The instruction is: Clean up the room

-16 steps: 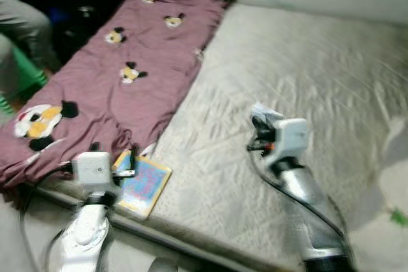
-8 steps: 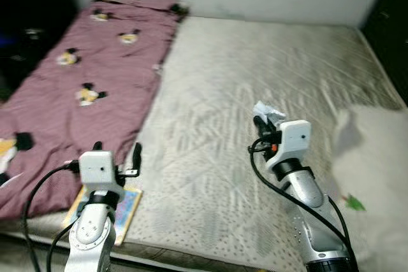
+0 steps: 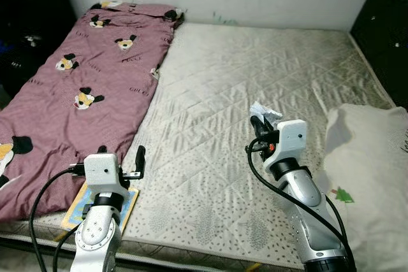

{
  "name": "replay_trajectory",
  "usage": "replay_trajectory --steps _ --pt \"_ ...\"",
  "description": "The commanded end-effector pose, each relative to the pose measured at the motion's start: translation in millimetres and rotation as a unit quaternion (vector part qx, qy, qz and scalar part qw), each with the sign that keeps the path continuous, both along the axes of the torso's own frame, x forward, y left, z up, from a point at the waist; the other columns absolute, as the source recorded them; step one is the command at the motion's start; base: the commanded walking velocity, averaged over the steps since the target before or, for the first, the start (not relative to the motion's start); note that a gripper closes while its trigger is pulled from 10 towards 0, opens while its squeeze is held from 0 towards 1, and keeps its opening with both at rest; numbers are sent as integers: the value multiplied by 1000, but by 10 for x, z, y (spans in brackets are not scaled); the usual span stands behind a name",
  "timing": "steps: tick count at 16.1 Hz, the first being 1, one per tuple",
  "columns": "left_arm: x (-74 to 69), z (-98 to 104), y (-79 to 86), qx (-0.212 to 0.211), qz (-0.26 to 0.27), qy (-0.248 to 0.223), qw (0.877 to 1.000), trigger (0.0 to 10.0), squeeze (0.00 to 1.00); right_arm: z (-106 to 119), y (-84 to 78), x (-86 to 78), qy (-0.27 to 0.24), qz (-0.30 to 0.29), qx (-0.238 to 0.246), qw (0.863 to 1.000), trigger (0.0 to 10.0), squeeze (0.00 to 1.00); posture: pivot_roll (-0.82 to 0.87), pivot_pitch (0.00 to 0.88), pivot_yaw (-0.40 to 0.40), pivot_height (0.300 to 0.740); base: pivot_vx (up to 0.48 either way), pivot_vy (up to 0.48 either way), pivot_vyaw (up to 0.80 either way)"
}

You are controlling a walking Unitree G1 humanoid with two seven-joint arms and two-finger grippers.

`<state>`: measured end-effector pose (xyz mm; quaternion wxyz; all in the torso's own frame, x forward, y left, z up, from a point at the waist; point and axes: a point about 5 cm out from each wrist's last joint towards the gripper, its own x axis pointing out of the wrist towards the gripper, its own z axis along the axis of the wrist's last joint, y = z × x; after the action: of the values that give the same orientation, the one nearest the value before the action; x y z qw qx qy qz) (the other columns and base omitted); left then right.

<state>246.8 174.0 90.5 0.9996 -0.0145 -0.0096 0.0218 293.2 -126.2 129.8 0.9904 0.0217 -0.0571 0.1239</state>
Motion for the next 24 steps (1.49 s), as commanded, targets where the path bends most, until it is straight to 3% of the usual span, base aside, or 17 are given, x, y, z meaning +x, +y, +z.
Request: replay_trajectory --steps 1,5,9,24 --pt "3 -37 1 -4 0 12 1000 10000 0 10 27 26 5 3 7 1000 10000 0 57 72 35 740 0 0 0" --pt "14 -36 -6 -4 -4 13 1000 10000 0 0 20 18 6 2 6 1000 10000 0 54 72 38 740 0 0 -695" --pt "7 -41 0 -2 -4 14 1000 10000 0 -26 53 -20 9 18 12 1000 10000 0 59 78 39 740 0 0 0" --pt "13 -52 -3 -9 1 17 1000 10000 0 -55 112 -21 12 33 2 999 10000 0 63 76 25 740 0 306 0"
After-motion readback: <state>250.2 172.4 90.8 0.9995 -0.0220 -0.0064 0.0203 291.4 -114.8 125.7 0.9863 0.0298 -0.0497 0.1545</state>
